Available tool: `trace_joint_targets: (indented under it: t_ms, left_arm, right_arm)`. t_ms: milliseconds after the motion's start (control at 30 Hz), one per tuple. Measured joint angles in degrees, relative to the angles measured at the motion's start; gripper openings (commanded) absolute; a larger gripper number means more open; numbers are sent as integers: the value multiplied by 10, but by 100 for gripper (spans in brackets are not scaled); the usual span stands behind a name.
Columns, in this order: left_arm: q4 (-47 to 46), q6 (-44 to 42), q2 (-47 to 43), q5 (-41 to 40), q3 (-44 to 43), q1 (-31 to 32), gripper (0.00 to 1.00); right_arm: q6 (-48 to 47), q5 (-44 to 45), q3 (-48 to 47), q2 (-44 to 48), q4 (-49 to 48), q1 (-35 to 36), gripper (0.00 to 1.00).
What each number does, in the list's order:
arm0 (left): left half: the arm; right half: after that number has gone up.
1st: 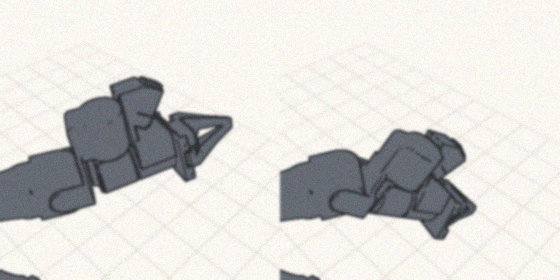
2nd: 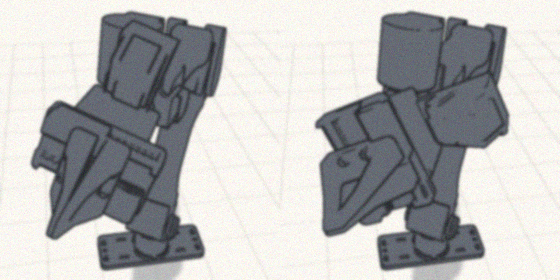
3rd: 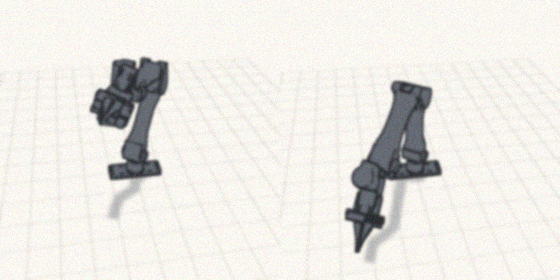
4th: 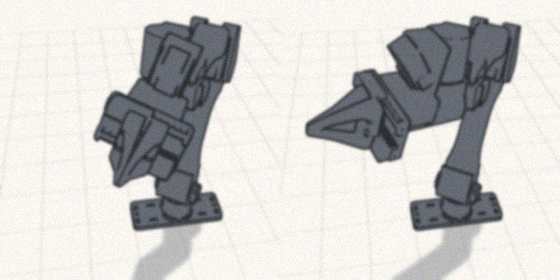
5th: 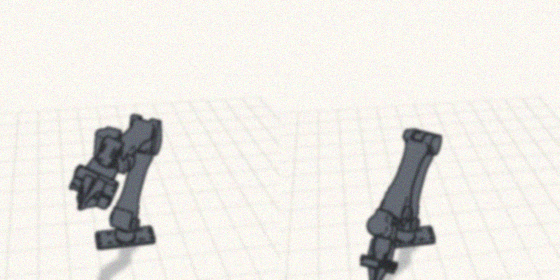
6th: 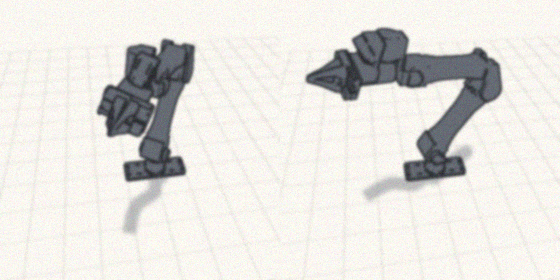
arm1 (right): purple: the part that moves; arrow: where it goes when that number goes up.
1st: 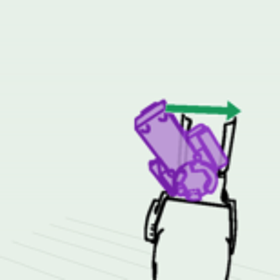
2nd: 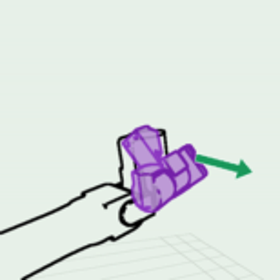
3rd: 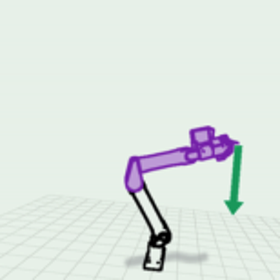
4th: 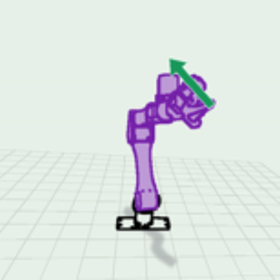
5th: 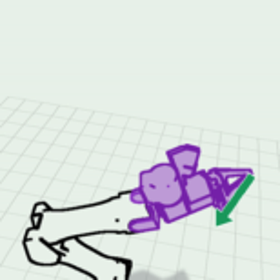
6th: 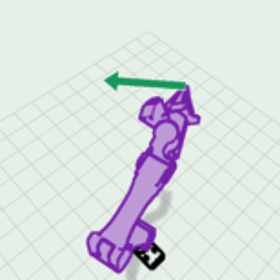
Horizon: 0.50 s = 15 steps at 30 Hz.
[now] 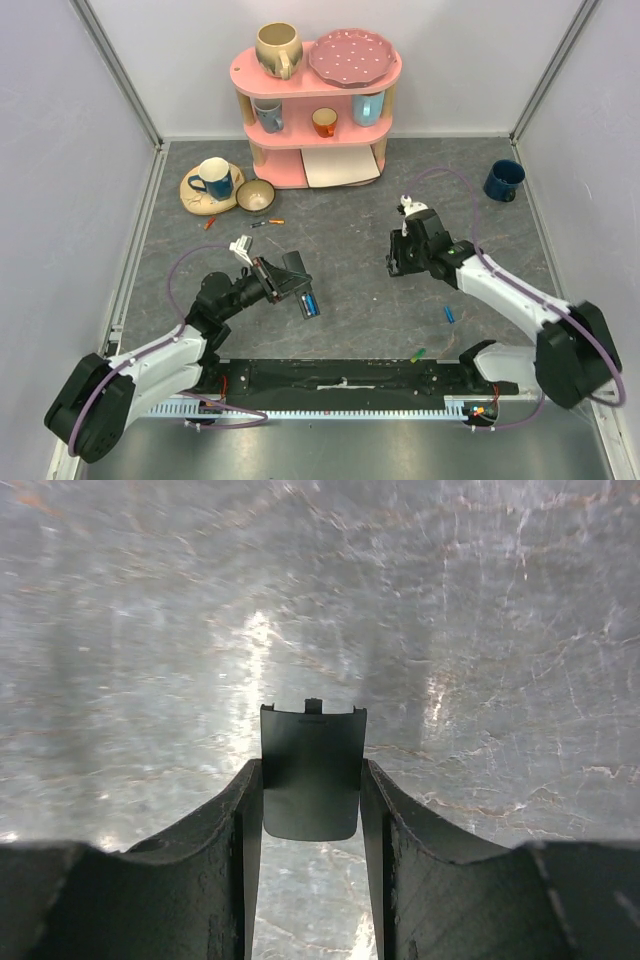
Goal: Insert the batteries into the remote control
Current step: Pick up the battery cover at the center of the board, then load the battery cover into the remote control.
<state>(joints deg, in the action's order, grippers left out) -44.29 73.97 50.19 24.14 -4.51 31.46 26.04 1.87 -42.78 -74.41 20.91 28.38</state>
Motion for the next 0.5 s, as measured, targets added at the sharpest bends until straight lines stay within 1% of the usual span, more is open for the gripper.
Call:
trace_joint_targets:
  t_ms: [233,500]
  left_arm:
    - [-42,0,50,-3,-19,0,2]
    - [-123,1,129,-18,-25,0,2]
  right_arm:
    - [6,-17,-11,117,44,46,23]
    - [16,-9,-53,155,115,142,21]
